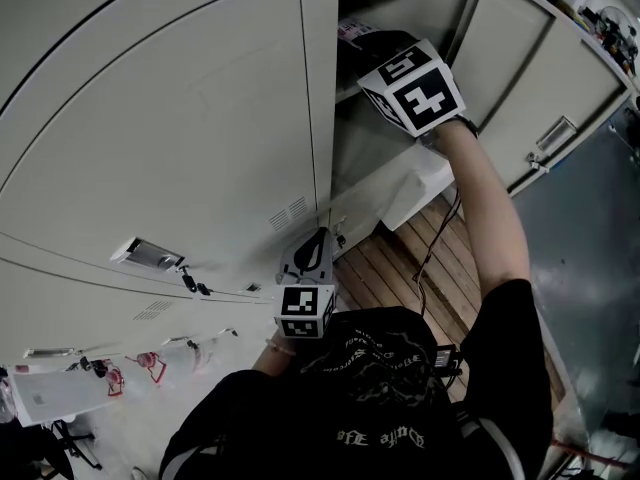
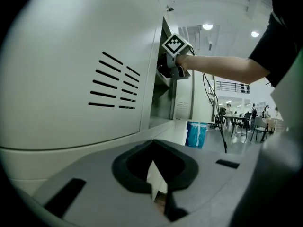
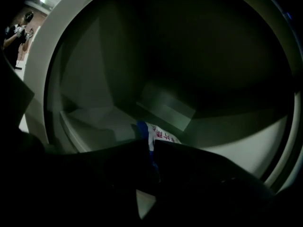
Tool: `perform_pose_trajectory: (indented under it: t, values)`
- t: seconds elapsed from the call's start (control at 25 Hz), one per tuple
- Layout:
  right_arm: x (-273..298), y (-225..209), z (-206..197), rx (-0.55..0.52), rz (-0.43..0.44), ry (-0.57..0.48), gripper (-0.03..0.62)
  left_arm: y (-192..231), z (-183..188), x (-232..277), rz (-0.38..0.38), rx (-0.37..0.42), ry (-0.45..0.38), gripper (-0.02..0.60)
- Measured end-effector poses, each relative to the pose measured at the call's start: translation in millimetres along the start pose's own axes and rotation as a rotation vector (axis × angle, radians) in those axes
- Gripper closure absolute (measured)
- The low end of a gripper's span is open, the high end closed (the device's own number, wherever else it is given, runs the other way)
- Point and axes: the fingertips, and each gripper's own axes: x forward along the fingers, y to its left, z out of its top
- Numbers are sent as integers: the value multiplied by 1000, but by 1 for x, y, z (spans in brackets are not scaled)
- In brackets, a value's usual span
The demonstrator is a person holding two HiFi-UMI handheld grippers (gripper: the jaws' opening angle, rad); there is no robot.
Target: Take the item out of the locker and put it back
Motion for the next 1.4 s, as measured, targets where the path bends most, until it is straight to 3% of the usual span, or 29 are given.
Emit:
perform_pose_trajectory:
  t: [0.24, 0.64, 0.96, 1.16, 1.4]
  values:
    - [3, 2, 2, 32, 15, -7, 536, -1, -2, -2, 10, -8, -2, 575]
    - [-5, 5, 9, 108, 32, -102, 348, 2, -10, -6, 24, -16, 20, 575]
    - [-34, 2, 6, 210, 10, -202, 339, -3, -7, -5, 11, 0, 16, 575]
    - [-52, 6, -10, 217, -14, -219, 341, -8, -6, -3, 0, 9, 16, 575]
    - [-85, 17, -27, 296, -48, -287, 342, -18, -4, -1, -18, 19, 16, 575]
